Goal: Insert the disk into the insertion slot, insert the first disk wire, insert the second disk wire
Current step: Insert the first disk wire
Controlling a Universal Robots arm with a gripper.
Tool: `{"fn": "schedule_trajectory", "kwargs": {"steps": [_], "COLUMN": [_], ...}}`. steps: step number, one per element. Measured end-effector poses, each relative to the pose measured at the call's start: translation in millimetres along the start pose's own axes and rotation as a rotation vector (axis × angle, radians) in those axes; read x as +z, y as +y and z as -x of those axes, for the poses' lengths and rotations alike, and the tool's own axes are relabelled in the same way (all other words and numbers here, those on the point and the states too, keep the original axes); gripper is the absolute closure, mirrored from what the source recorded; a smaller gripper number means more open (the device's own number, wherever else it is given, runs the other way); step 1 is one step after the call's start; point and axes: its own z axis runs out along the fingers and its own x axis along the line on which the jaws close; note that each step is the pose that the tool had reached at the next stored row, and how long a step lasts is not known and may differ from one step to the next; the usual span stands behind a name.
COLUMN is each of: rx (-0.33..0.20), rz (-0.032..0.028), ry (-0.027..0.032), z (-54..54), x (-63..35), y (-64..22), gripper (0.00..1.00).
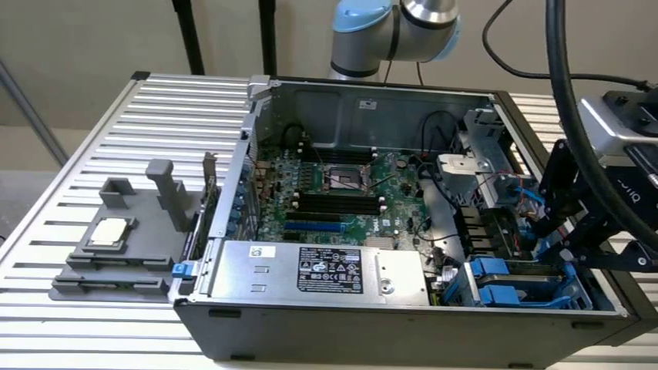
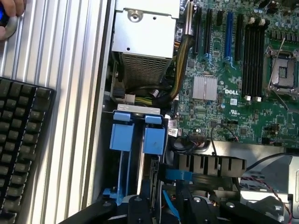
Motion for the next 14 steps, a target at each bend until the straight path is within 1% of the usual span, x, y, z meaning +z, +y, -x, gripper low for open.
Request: {"fn": "schedule_trajectory", "kwargs": {"steps": [1,4,5,7,8,10,14], "rx": [0.000,-0.002,-0.002,-0.002,-0.002,-0.002,-0.002], "rz": [0.0009,0.0025,0.0029,0.0047,0.0060,0.0089,0.0129], "ry": [-0.0052,-0.0258,-0.0317,-0.0400,-0.0429,-0.0465,-0.0509], "z": [-1.9,-6.1,-7.3,-9.7,-11.0,-13.7,-18.4], "x": [-0.4,-1.0,-1.2,-1.7,-2.0,-2.4,-0.8], "y": [0.0,-2.1,-3.7,-7.6,-9.9,-14.8,-22.2], "gripper": [0.64,0.64,0.64,0.64,0.64,0.64,0.64]}}
